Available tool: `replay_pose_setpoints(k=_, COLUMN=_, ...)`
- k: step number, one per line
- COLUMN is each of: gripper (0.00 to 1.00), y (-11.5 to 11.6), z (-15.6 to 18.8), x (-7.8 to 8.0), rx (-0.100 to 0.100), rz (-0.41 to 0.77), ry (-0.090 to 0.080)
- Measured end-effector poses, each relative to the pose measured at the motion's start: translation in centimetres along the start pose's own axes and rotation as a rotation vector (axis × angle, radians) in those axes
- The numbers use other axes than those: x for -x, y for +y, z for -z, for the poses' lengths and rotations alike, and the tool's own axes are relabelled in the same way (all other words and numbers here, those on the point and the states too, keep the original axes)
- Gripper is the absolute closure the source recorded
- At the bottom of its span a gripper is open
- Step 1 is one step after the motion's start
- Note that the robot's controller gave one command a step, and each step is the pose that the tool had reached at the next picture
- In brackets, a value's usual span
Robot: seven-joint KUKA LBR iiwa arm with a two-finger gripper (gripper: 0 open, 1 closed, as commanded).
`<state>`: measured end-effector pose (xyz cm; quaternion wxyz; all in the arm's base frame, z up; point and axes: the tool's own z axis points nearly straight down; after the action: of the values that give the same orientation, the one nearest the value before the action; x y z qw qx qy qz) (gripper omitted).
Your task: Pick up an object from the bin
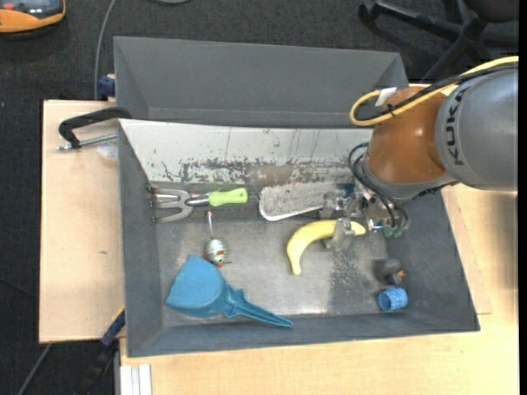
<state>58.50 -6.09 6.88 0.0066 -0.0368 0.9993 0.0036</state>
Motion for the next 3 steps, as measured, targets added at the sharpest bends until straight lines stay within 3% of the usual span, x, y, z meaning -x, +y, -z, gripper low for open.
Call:
replay_pose_setpoints(k=1, gripper=1.0, y=1.35, z=0.39, x=0.84, rx=-0.004, rz=-0.151, ry=0.004)
replay_pose_setpoints(k=3, gripper=1.0, y=1.39, z=0.38, x=0.87, rx=-0.005, rz=-0.15, ry=0.004)
